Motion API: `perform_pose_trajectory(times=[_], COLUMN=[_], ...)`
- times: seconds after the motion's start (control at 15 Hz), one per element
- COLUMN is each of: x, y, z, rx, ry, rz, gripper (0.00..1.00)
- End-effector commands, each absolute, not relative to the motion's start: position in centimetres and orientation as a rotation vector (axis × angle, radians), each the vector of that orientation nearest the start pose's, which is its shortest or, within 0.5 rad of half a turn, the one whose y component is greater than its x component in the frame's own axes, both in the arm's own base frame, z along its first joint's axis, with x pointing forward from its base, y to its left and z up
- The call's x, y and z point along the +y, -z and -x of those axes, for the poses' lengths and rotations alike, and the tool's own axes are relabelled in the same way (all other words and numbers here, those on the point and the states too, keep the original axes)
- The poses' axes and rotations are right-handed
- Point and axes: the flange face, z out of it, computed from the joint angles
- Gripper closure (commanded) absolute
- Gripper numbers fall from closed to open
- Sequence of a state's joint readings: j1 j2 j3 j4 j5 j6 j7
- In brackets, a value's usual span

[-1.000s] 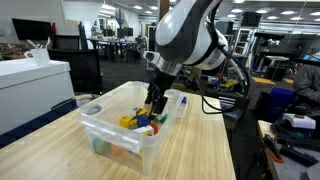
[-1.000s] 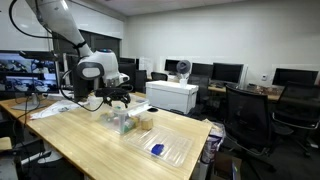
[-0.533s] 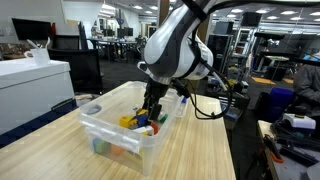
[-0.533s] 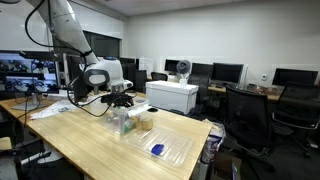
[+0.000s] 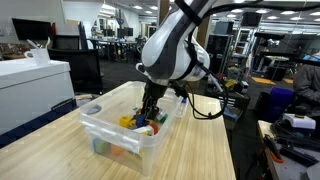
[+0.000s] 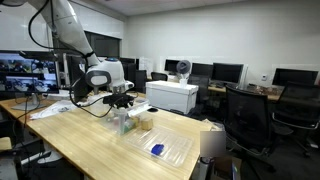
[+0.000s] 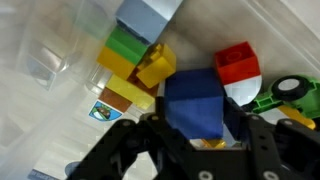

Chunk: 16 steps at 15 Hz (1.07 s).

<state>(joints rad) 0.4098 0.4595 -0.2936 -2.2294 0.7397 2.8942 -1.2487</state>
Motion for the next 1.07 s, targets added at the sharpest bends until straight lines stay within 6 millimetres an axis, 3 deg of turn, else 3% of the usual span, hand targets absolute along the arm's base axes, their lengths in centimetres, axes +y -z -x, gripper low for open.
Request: perform_pose_trajectory(times=[0.0, 0.4, 0.47, 0.73, 0.8, 0.87, 1.0], x=[2.1, 4.0, 4.2, 3.3, 3.0, 2.8, 2.4], y=[-19.5, -27.7, -31.5, -36.4, -36.3, -36.5, -35.6], z=[-55.5, -54.9, -54.4, -53.7, -53.5, -53.2, -52.5], rx=[-1.150, -1.137, -1.100, -1.049, -1.043, -1.055, -1.082], ry=[0.441, 0.688, 0.796, 0.947, 0.935, 0.947, 0.918], rz=[2.905, 2.845, 2.820, 2.799, 2.827, 2.833, 2.846], gripper=[0.66, 0.66, 0.66, 0.66, 0.34, 0.14, 0.04])
